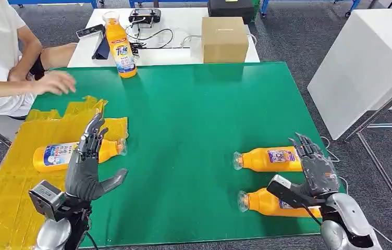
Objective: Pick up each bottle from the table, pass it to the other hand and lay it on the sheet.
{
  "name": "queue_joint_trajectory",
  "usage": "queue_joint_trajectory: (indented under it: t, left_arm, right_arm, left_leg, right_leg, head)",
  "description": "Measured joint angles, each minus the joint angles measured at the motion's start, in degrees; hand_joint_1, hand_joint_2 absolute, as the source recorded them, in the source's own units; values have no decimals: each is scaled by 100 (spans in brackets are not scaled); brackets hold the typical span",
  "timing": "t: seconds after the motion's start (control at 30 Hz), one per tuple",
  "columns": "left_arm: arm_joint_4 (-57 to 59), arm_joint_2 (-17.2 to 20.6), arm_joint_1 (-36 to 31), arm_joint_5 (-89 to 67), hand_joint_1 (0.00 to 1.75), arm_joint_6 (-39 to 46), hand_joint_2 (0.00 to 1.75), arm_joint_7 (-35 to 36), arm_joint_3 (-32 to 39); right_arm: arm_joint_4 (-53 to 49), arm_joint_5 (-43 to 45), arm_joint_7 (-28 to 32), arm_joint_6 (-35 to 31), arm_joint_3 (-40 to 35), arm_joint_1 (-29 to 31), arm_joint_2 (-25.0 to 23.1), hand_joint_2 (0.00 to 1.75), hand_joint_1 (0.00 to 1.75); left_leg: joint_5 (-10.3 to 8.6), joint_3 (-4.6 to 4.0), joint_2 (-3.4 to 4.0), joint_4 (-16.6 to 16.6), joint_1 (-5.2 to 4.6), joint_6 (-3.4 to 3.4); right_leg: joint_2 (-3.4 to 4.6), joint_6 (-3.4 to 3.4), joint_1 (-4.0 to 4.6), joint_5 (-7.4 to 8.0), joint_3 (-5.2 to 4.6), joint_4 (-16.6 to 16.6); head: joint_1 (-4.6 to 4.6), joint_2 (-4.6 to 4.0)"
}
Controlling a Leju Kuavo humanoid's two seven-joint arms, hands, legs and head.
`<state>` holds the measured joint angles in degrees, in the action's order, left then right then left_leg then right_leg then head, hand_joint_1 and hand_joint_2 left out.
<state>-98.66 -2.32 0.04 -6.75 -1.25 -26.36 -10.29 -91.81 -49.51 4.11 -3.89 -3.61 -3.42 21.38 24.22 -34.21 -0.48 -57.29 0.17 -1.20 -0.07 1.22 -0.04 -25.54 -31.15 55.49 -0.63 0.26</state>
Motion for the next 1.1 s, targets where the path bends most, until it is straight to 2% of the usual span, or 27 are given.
queue_joint_trajectory:
  t: [0.73,0.97,1.1]
  left_arm:
    - [247,-17,-217,-46,0,-68,175,59,-409]
    - [308,-22,-246,-2,0,-76,175,61,-413]
    - [385,-33,-312,61,0,-90,175,68,-442]
  right_arm:
    - [1715,-518,-89,-37,-293,1143,-144,175,0]
    - [2038,-566,-116,-24,-385,1337,-170,175,0]
    - [2559,-562,-188,109,-481,1642,-168,175,0]
  left_leg:
    - [-2,0,0,-1,0,0]
    - [-1,-2,0,-2,-2,-1]
    - [-2,-2,0,-2,-2,-1]
  right_leg:
    - [0,1,0,1,0,1]
    - [0,1,-1,1,-1,1]
    - [0,1,-1,1,0,1]
  head:
    - [2,0]
    - [2,0]
    - [2,0]
